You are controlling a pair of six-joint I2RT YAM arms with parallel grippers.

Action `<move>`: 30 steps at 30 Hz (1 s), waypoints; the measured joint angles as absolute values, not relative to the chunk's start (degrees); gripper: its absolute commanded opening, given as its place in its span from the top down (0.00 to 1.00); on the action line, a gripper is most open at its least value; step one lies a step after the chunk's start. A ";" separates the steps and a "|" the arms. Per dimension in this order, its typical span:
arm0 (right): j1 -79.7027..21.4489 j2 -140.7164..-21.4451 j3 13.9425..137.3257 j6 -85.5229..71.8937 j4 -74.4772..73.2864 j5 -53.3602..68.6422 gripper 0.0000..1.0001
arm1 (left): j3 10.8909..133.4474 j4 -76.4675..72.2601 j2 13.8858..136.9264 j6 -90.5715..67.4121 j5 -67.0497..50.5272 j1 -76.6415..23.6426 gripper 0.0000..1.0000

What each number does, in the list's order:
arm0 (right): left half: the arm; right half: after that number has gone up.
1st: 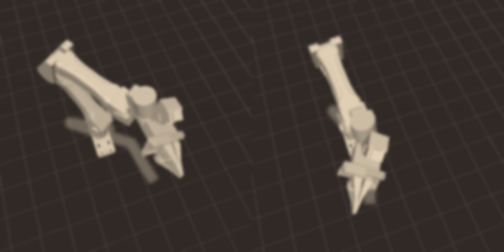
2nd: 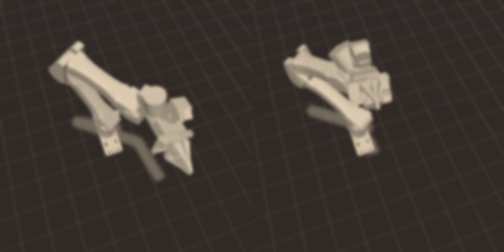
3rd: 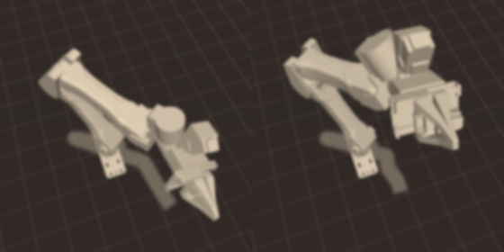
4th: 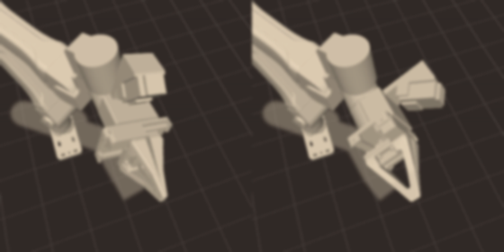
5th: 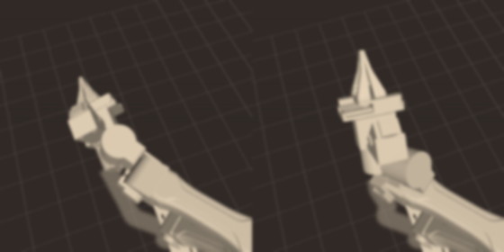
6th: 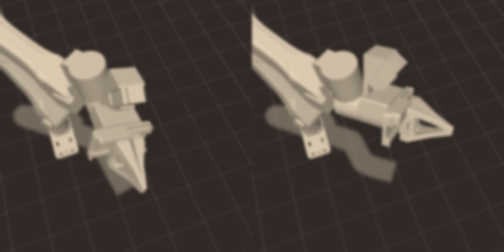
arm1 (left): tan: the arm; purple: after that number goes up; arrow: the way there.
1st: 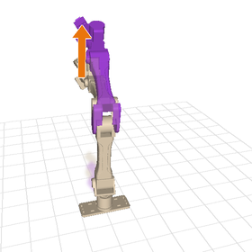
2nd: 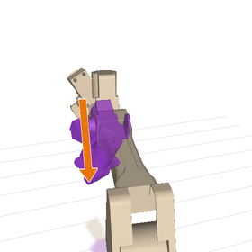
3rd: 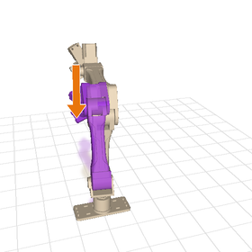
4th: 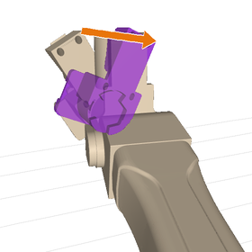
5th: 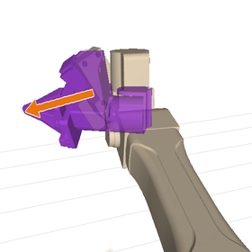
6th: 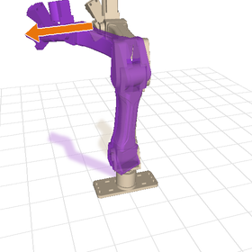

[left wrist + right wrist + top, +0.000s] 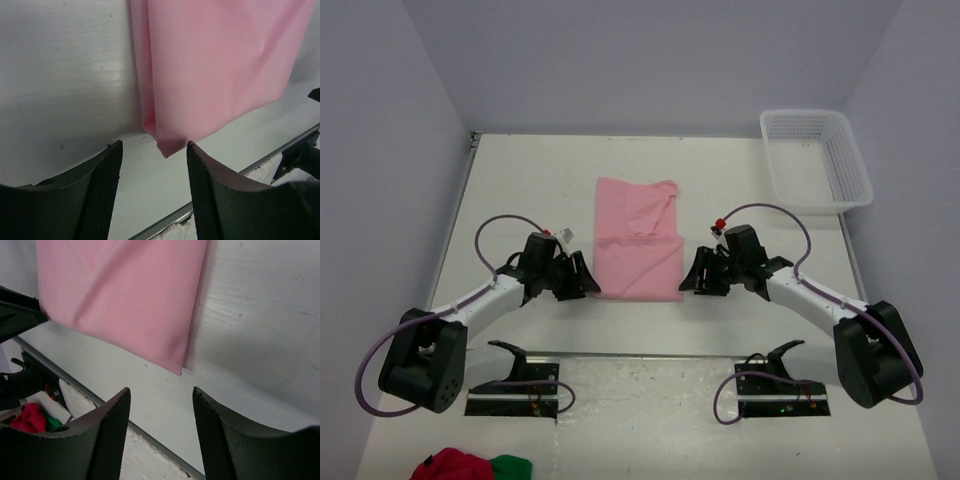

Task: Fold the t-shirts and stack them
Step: Grab one side of the 2/3 rectangular tshirt with both arms

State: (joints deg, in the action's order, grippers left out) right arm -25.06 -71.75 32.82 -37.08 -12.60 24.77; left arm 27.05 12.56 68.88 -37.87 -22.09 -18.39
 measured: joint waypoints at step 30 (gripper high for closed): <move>-25.06 -74.59 32.82 -37.50 -11.62 23.44 0.43 | 27.11 3.60 77.03 -36.95 -26.68 -18.37 0.46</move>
State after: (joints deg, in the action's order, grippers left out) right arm -25.06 -74.59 32.82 -37.50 -11.62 23.44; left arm 27.11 3.60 77.03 -36.95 -26.68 -18.37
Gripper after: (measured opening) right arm 0.560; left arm 0.542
